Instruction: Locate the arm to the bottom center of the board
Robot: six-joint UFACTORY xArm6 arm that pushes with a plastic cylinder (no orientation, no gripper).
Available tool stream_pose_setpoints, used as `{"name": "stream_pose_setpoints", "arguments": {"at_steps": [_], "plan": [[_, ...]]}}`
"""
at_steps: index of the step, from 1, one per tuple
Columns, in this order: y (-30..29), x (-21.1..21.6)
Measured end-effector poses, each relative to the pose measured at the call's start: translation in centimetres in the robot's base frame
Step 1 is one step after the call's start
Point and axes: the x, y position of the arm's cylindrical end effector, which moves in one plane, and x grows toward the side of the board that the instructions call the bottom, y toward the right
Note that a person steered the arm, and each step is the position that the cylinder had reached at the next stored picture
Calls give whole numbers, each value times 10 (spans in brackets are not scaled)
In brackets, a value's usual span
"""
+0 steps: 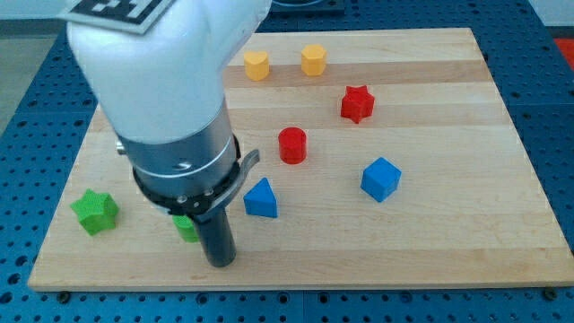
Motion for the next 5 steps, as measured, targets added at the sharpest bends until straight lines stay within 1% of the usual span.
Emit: {"name": "stream_pose_setpoints", "arguments": {"at_steps": [1,4,5], "plan": [[-13,0],[-13,-24],[-14,-17]]}}
